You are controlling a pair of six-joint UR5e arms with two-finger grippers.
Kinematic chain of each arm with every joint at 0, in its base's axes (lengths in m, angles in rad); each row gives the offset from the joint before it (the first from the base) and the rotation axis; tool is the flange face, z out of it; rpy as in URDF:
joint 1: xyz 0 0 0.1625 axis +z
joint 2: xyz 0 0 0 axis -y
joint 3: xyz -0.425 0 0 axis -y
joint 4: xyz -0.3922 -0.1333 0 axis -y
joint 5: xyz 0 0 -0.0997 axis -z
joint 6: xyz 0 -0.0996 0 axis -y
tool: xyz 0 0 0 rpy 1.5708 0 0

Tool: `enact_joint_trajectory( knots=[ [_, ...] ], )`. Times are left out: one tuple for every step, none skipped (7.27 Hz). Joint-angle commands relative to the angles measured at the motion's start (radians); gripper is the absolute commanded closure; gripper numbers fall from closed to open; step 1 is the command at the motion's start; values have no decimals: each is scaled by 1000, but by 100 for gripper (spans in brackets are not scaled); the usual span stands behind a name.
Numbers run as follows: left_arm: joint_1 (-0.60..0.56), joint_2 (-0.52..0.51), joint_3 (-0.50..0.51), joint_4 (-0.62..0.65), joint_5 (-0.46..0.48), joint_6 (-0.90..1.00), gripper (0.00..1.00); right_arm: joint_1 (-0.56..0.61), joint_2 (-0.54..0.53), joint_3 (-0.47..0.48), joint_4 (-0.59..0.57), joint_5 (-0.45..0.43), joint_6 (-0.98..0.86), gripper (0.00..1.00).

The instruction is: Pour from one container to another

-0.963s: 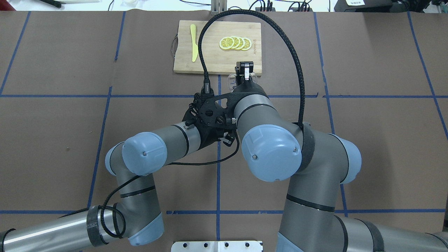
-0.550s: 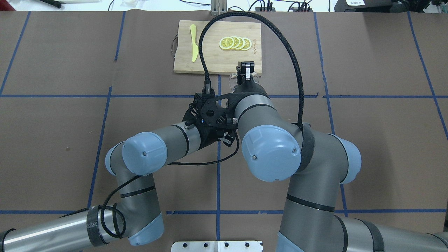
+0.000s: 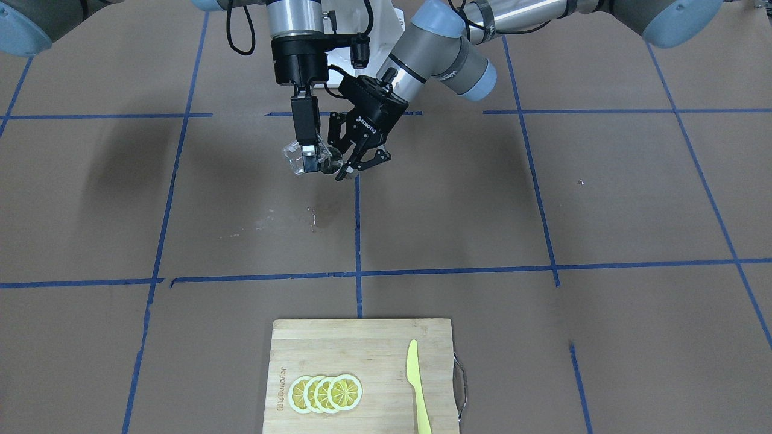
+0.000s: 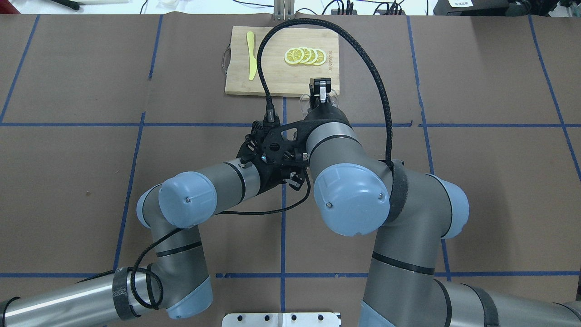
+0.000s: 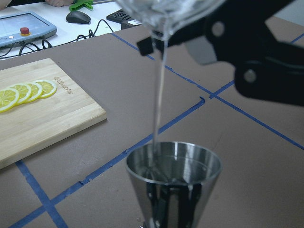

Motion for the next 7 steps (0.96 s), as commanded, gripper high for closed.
enact_joint_trajectory(
  knots=[
    [-1, 0, 0, 0, 0, 0, 100, 0, 0, 2, -13, -3, -3, 100],
    [-1, 0, 0, 0, 0, 0, 100, 0, 2, 3, -15, -3, -3, 100],
    [-1, 0, 0, 0, 0, 0, 100, 0, 6, 3, -15, -8, -3, 100],
    [0, 0, 0, 0, 0, 0, 100, -2, 7, 3, -13, -9, -3, 100],
    [-1, 0, 0, 0, 0, -2, 100, -2, 5, 3, -10, -8, -2, 100],
    [-1, 0, 0, 0, 0, -2, 100, -3, 6, 5, -7, -8, 0, 100],
    [-1, 2, 0, 0, 0, -2, 100, -3, 7, 8, -4, -8, 6, 100]
  ],
)
